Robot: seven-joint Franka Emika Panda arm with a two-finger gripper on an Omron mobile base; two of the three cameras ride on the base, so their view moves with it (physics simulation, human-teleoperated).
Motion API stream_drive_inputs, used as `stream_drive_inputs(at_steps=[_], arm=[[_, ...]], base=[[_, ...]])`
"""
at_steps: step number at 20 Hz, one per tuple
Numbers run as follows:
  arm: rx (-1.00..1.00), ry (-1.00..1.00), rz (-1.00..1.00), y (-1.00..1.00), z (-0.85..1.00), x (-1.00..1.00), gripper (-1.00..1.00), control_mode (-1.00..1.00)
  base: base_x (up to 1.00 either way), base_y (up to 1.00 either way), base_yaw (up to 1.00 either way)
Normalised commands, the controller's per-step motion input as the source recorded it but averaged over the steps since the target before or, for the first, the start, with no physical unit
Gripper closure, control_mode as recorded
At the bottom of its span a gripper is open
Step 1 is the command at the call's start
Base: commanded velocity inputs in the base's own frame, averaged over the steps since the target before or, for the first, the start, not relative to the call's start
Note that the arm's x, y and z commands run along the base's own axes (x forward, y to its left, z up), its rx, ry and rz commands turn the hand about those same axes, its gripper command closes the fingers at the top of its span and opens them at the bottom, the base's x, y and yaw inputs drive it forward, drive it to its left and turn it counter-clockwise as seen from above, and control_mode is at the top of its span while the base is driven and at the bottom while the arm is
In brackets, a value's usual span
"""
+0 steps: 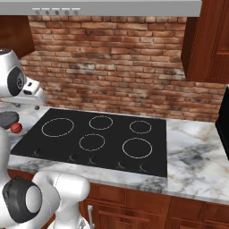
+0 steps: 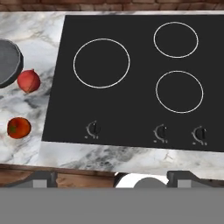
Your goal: Place the pan on the front left burner on the stove. Then place the tomato and the onion in the pan and turn on the front left burner.
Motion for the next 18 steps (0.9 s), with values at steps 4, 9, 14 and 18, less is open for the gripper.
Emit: stream_drive_inputs(at_steps=[4,9,14,18], arm=[[0.01,0.0,0.01,0.38,0.12,-0.02,-1.0,-1.0],[0.08,0.0,0.07,0.35,0.14,-0.07,-1.0,-1.0],[0.15,0.0,0.11,0.36,0.04,-0.12,-1.0,-1.0],[0.18,0.0,0.13,0.26,0.0,-0.28,-1.0,-1.0]], base=[[0.0,0.0,0.0],[0.0,0.0,0.0],[0.0,0.0,0.0],[0.0,0.0,0.0]])
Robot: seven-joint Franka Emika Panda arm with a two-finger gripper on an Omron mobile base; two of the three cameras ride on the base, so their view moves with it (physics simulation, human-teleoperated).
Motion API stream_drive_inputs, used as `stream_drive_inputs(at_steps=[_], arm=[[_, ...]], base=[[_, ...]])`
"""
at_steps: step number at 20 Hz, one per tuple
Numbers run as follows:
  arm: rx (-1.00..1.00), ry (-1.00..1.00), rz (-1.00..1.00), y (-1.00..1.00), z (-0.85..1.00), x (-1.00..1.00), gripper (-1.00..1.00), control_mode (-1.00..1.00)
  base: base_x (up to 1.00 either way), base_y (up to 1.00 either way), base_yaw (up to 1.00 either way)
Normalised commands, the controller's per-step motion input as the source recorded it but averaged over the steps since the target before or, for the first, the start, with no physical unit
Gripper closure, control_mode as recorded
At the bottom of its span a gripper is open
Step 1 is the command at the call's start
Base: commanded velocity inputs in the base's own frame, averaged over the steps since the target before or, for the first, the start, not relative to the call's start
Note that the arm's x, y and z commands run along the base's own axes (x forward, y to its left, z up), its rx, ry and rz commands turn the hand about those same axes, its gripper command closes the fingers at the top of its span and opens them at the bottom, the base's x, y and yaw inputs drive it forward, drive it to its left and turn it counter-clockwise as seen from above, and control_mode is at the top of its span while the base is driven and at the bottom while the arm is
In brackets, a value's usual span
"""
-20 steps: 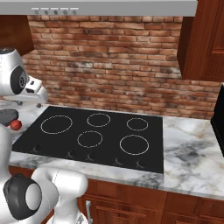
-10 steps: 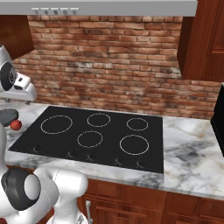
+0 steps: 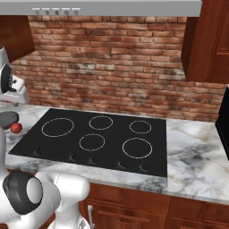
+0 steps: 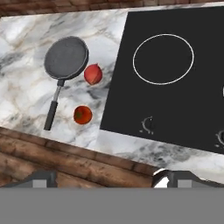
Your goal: Place the pan on the front left burner on the stove. Then place the tomato and the onion in the pan and turn on the front left burner.
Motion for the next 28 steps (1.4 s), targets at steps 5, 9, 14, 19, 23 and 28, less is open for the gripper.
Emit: stream_drive_inputs(at_steps=[5,9,14,19,23,28], arm=[[0.13,0.0,0.15,0.3,0.0,-0.32,-1.0,-1.0],[0.01,0.0,0.1,0.47,0.0,-0.15,-1.0,-1.0],[0.0,0.0,0.05,0.6,0.0,-0.05,-1.0,-1.0],[0.0,0.01,0.02,0.59,0.0,0.0,-1.0,-1.0],[-0.01,0.0,0.0,0.51,0.0,0.0,-1.0,-1.0],[-0.04,0.01,0.0,0.51,-0.01,0.0,-1.0,-1.0]], base=[[0.0,0.0,0.0],[0.0,0.0,0.0],[0.0,0.0,0.0],[0.0,0.0,0.0],[0.0,0.0,0.0],[0.0,0.0,0.0]])
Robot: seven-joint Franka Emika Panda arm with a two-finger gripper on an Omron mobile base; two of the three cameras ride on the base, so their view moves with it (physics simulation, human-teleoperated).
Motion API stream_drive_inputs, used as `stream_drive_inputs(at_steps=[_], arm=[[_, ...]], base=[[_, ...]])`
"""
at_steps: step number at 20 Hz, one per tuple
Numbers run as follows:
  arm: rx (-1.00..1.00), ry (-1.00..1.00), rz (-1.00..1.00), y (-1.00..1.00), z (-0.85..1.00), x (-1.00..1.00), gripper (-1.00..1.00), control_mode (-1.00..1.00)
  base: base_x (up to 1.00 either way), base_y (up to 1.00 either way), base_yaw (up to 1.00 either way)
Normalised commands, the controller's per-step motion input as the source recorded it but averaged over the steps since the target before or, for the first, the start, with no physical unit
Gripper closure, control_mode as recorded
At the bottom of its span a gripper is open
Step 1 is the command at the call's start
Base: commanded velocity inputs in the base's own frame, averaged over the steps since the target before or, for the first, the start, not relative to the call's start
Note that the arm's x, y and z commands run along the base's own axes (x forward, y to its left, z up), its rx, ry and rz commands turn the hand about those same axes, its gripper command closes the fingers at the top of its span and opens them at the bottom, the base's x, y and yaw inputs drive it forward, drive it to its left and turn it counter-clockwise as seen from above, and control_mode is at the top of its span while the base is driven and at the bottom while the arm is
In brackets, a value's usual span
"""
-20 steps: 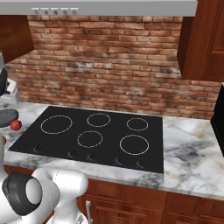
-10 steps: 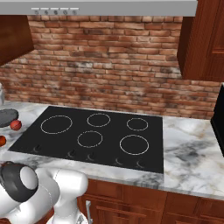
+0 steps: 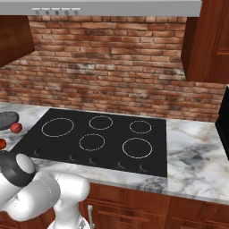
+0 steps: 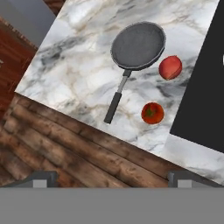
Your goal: Place the pan on the front left burner on the stove. Then place the tomato and the onion in the pan and turn on the front left burner.
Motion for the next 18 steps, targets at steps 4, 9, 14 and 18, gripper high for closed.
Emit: stream_drive_inputs(at_steps=[4,9,14,18], arm=[[-0.04,0.02,0.0,0.5,-0.01,0.0,-1.0,-1.0],[-0.03,0.01,0.0,0.25,-0.08,0.0,-1.0,-1.0],[-0.01,0.0,-0.01,0.01,-0.2,0.0,-1.0,-1.0],[0.0,0.0,-0.01,0.0,-0.15,0.0,-1.0,-1.0]], base=[[0.0,0.0,0.0],[0.0,0.0,0.0],[0.0,0.0,0.0],[0.0,0.0,0.0]])
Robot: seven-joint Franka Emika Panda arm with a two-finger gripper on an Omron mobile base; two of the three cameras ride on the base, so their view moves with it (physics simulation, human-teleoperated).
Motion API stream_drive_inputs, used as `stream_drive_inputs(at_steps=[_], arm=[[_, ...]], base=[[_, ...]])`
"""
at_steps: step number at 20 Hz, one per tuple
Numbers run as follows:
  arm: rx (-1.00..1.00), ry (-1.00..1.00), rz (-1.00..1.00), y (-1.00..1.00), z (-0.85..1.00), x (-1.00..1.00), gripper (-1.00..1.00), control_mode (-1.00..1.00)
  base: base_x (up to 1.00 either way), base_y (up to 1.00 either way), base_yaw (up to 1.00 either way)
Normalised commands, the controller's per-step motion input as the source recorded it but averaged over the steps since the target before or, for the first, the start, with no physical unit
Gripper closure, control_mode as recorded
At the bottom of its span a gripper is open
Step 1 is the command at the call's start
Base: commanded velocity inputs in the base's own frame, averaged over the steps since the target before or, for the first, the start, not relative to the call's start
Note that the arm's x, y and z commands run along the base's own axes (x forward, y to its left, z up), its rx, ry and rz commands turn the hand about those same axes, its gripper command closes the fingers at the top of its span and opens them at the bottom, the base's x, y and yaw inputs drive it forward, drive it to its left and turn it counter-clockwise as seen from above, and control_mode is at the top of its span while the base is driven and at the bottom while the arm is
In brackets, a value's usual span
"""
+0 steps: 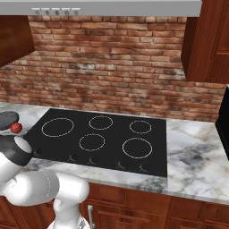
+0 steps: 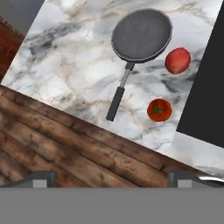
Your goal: Place the pan on the front left burner on the stove. Then place the tomato and the onion in the pan and turn on the front left burner.
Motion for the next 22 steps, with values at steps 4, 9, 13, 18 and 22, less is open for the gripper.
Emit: stream_drive_inputs(at_steps=[4,9,13,18,22], arm=[[0.0,0.0,-0.01,0.0,-0.25,0.0,-1.0,-1.0],[0.0,0.0,0.0,0.0,-0.4,0.01,-1.0,-1.0],[0.0,0.0,0.0,0.0,-0.36,0.02,-1.0,-1.0],[0.0,0.0,0.0,0.01,-0.36,0.11,-1.0,-1.0],[0.0,0.0,0.0,0.12,-0.3,0.14,-1.0,-1.0]], base=[[0.0,0.0,0.0],[0.0,0.0,0.0],[0.0,0.0,0.0],[0.0,0.0,0.0],[0.0,0.0,0.0]])
